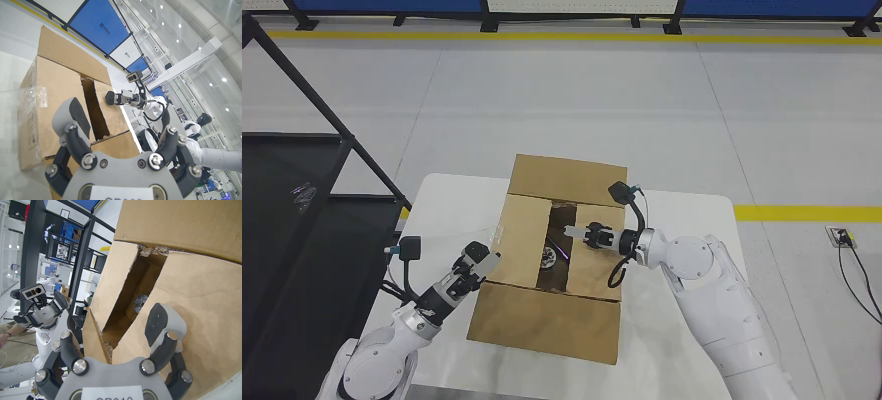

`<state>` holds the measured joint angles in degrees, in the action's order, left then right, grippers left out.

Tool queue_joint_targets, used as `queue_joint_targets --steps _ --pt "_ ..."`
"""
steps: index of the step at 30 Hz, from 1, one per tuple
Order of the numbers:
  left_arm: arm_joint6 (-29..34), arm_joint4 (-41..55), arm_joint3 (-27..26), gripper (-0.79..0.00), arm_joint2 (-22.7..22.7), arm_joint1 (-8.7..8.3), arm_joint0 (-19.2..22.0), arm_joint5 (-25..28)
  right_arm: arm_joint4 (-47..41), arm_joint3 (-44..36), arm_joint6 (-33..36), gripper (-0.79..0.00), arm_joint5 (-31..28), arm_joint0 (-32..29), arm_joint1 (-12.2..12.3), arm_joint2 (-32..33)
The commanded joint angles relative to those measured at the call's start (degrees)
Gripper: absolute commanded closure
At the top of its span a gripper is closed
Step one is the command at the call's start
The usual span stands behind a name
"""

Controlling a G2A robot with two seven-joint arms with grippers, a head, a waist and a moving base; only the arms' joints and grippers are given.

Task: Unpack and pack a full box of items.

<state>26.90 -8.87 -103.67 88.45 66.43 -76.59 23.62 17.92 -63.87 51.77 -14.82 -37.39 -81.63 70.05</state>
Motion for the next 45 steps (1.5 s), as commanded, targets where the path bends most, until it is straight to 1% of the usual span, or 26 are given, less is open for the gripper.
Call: queue_joint_targets --steps 1,36,38,41,45 --pt "0.0 0.0 0.0 -0.785 0.0 0.00 0.0 0.0 0.0 0.0 0.0 -0.785 0.0 0.0 0.0 0.0" --pt "0.0 0.0 0.0 -0.785 0.0 0.00 0.0 0.0 0.0 0.0 0.0 -0.785 0.0 0.0 0.0 0.0" --pt "0.0 0.0 0.0 -0.785 0.0 0.00 0.0 0.0 -0.4 -1.2 -1.0 -0.785 -0.5 -1.0 0.1 0.1" --pt "-0.6 0.2 -0.5 -0.785 -0.1 0.03 -0.2 -0.2 -1.3 -3.6 -0.7 -0.785 -1.8 -2.2 0.6 1.0" --pt "-1.4 0.5 -1.5 -0.785 0.9 -0.10 -0.5 -0.2 -1.3 -7.1 -0.9 -0.785 -3.9 -3.7 1.2 2.2"
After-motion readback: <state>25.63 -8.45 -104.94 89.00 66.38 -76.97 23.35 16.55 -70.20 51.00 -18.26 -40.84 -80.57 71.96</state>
